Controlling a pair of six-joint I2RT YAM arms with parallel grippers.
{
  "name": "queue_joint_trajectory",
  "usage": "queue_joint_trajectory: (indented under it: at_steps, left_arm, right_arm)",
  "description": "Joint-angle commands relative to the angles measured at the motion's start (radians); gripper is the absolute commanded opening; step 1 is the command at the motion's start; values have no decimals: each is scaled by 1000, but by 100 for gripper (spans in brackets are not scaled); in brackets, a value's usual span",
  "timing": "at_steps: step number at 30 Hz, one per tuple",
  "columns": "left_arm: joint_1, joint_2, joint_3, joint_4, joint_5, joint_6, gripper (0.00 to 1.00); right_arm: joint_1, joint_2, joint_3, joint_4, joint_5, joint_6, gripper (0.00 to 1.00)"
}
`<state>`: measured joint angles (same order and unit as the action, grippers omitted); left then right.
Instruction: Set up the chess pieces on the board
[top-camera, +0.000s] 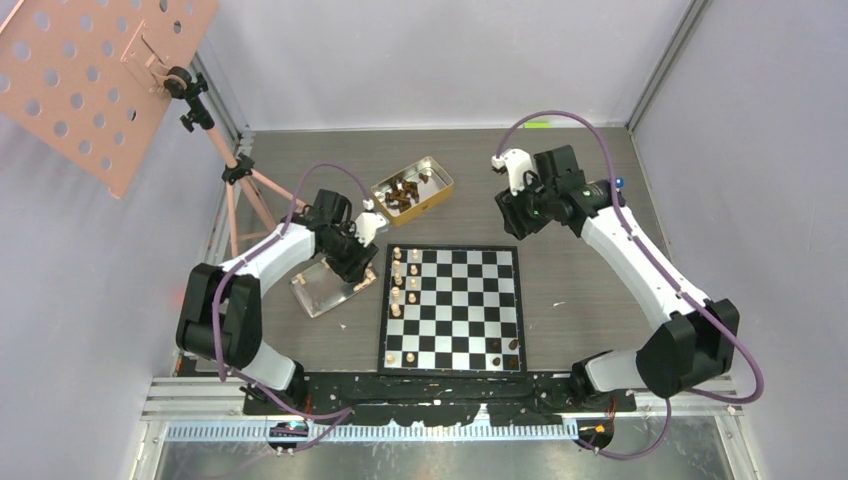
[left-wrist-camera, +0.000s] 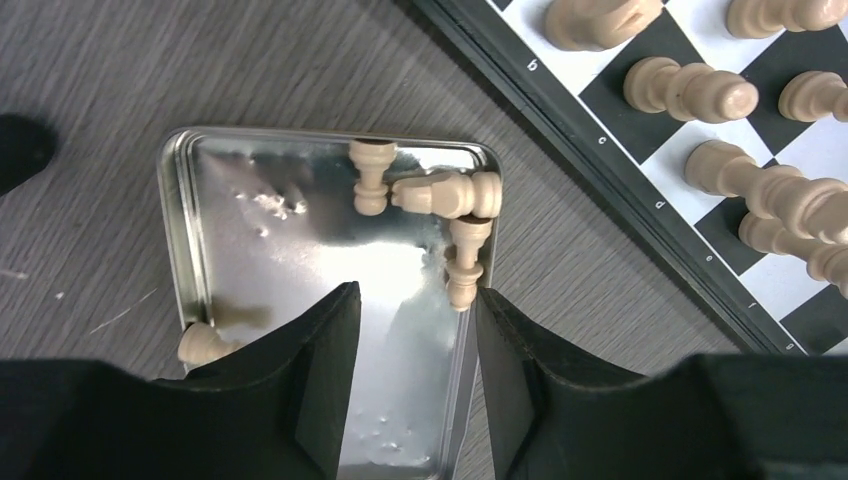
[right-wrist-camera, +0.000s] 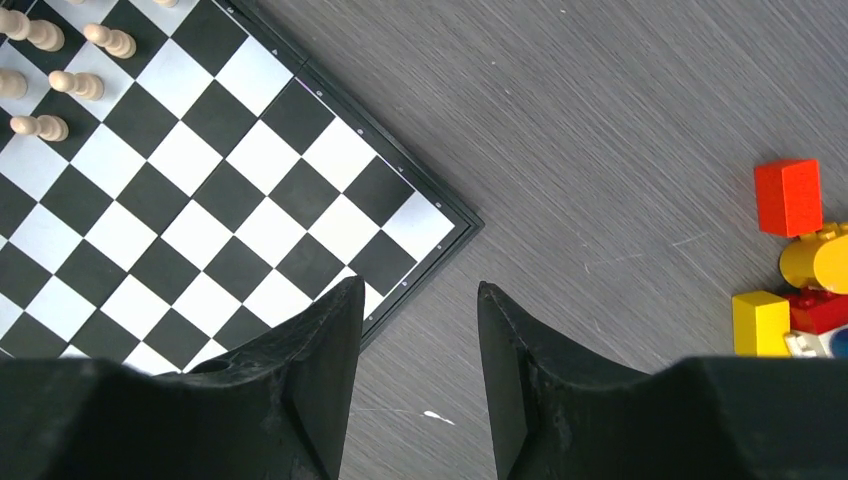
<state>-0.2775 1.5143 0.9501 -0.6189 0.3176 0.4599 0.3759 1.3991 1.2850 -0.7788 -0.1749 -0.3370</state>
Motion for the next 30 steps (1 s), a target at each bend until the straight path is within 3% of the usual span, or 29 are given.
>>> queue_joint_trajectory:
  at_steps: [1, 14, 30]
  left_arm:
    - [-31, 18, 18, 8, -5, 37, 47]
    - [-84, 41, 2, 7, -81, 40, 40]
    - [-108, 41, -43, 21, -113, 34, 36]
  right_arm:
    - [-56, -67, -66, 95, -91, 28, 52]
    - [-135, -121, -127, 126, -198, 48, 51]
    - [-143, -111, -133, 122, -225, 46, 51]
